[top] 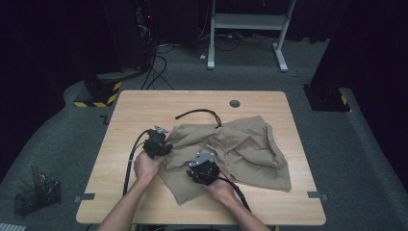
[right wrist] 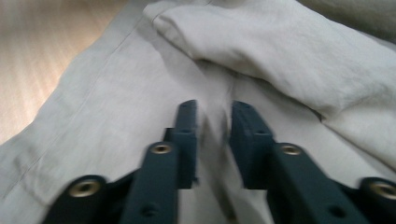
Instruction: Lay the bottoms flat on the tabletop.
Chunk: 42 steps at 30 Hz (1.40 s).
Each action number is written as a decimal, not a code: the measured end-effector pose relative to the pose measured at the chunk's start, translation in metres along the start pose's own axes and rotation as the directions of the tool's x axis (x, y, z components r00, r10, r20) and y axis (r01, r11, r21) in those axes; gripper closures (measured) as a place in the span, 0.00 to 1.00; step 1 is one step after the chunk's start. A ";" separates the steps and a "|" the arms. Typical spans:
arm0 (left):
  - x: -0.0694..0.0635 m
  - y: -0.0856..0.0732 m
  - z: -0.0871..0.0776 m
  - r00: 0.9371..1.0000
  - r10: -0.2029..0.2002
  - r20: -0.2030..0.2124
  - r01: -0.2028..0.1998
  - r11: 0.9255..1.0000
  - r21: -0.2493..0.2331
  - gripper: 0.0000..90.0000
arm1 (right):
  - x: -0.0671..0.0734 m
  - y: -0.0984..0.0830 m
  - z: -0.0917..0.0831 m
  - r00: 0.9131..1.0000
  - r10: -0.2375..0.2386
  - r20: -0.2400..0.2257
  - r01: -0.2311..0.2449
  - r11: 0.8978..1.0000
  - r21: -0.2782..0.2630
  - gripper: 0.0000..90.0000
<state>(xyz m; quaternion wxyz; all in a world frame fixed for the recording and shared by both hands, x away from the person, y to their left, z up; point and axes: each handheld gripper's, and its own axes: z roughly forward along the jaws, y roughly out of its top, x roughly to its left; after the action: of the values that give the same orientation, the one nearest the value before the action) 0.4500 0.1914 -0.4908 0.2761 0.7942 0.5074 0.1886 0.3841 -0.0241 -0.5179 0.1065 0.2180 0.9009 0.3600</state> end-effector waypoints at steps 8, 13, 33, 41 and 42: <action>0.011 0.000 -0.004 1.000 -0.006 0.002 0.006 1.000 0.007 0.97 | 0.014 -0.022 -0.027 0.995 -0.077 -0.070 0.079 0.996 0.032 1.00; 0.021 0.006 -0.009 0.999 -0.011 -0.033 0.011 1.000 -0.005 0.97 | 0.018 -0.040 -0.046 0.989 -0.089 -0.116 0.094 0.995 0.040 1.00; -0.014 -0.021 -0.006 0.999 0.019 0.034 -0.021 0.998 0.052 0.52 | -0.020 -0.026 -0.026 0.992 0.097 0.075 -0.097 0.995 -0.002 0.67; -0.010 -0.020 0.006 1.000 0.030 -0.008 -0.030 1.000 0.002 0.51 | -0.030 -0.041 -0.029 0.994 0.080 0.070 -0.075 0.995 -0.062 0.64; -0.010 -0.018 0.007 0.999 0.048 -0.021 -0.048 0.999 0.002 0.51 | -0.030 -0.041 -0.029 0.994 0.080 0.070 -0.075 0.995 -0.062 0.64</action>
<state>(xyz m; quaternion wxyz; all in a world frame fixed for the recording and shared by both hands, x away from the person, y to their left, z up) 0.4375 0.1866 -0.5081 0.2657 0.8043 0.4911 0.2032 0.3873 -0.0821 -0.5239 0.1312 0.2623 0.8762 0.3823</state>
